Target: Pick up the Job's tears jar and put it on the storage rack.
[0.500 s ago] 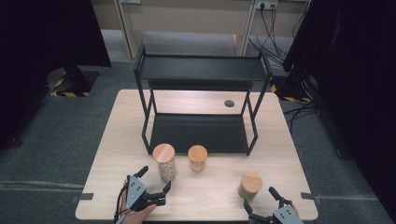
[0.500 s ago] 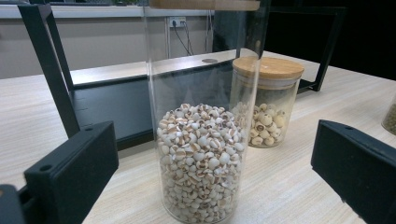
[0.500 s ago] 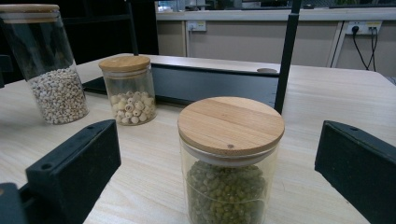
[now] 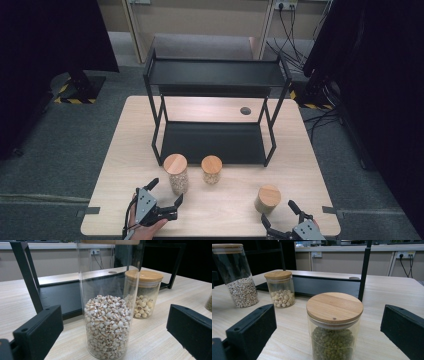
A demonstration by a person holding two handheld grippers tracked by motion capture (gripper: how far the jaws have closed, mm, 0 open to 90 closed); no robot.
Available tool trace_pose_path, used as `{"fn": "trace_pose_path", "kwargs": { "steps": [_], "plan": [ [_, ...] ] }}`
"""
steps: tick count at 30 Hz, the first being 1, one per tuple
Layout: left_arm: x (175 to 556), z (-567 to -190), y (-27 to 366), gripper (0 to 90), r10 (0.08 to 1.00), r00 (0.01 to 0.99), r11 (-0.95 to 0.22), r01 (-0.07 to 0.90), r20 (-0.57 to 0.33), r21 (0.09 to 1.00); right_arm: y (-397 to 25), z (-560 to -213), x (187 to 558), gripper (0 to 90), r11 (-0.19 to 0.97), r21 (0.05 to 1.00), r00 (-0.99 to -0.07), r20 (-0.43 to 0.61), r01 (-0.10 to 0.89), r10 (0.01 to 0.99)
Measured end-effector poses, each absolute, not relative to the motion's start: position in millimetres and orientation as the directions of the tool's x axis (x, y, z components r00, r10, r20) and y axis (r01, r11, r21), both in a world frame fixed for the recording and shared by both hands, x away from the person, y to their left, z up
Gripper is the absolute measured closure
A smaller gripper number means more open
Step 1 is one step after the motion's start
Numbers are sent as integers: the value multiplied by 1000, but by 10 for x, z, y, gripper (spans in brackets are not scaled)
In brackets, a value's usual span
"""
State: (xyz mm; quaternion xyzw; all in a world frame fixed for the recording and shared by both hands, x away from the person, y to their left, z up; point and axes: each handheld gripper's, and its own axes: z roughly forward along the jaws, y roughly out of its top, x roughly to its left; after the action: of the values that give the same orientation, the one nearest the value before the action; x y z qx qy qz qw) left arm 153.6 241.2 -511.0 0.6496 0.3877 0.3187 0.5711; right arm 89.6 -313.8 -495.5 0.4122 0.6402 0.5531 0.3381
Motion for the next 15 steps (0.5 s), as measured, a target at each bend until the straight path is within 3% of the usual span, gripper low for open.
{"fn": "trace_pose_path", "kwargs": {
  "steps": [15],
  "plan": [
    [1568,-5107,2404,2,872,489,-38,141,-36,989,-3148,-4962,895,5,35,988,-426,34,153,904]
  ]
}}
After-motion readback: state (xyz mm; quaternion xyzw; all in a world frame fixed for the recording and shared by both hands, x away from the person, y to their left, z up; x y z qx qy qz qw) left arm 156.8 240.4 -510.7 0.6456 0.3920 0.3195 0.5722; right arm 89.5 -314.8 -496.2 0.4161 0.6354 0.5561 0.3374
